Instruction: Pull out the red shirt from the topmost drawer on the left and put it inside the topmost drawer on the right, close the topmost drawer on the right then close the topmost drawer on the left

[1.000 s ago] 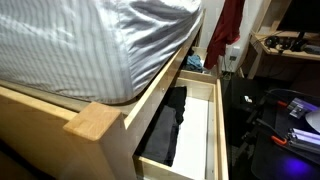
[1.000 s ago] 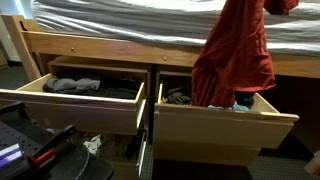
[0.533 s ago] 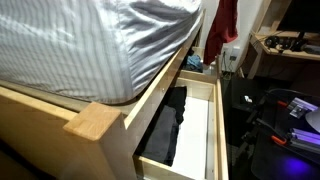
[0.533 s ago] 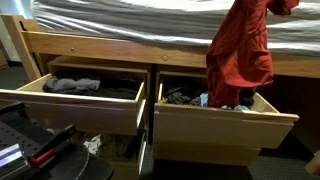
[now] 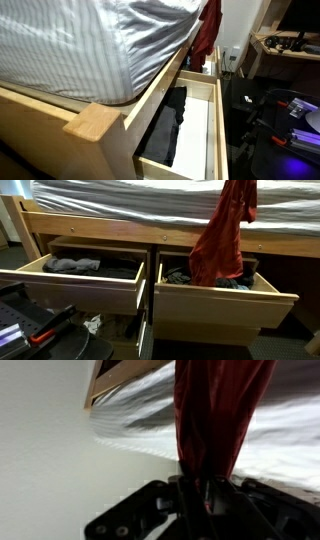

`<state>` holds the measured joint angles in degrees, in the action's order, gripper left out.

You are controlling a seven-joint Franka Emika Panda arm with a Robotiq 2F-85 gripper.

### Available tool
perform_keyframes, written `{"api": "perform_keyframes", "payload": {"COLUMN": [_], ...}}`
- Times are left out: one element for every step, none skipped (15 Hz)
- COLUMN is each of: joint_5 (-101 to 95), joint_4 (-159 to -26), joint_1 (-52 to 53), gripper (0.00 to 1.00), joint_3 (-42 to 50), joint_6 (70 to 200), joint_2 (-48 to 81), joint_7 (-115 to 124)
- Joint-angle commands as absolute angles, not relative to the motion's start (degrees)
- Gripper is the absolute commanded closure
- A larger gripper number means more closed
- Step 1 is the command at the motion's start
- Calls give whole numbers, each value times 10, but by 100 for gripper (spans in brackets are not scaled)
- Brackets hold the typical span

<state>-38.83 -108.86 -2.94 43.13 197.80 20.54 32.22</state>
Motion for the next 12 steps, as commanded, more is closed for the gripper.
{"api": "perform_keyframes", "payload": {"joint_5": [-494, -520, -386, -402, -407, -409, -410, -410, -410, -410, -410, -518], "joint_4": [-1132, -1138, -1147, -1155, -1159, -1160, -1160, -1160, -1160, -1160, -1160, -1155], "joint_1": [-163, -189, -183, -200, -209, -213, -214, -214, -214, -214, -214, -222], "gripper": [53, 46, 64, 56, 50, 46, 46, 46, 46, 46, 21, 19], "joint_3": [276, 253, 233, 215, 208, 206, 206, 206, 206, 206, 206, 202], "joint_6": [1980, 1979, 1965, 1967, 1968, 1968, 1968, 1968, 1968, 1968, 1968, 1970], "joint_2": [197, 205, 194, 199, 202, 202, 202, 201, 201, 201, 201, 200], "joint_7": [352, 365, 243, 252, 253, 254, 254, 254, 254, 254, 254, 356]}}
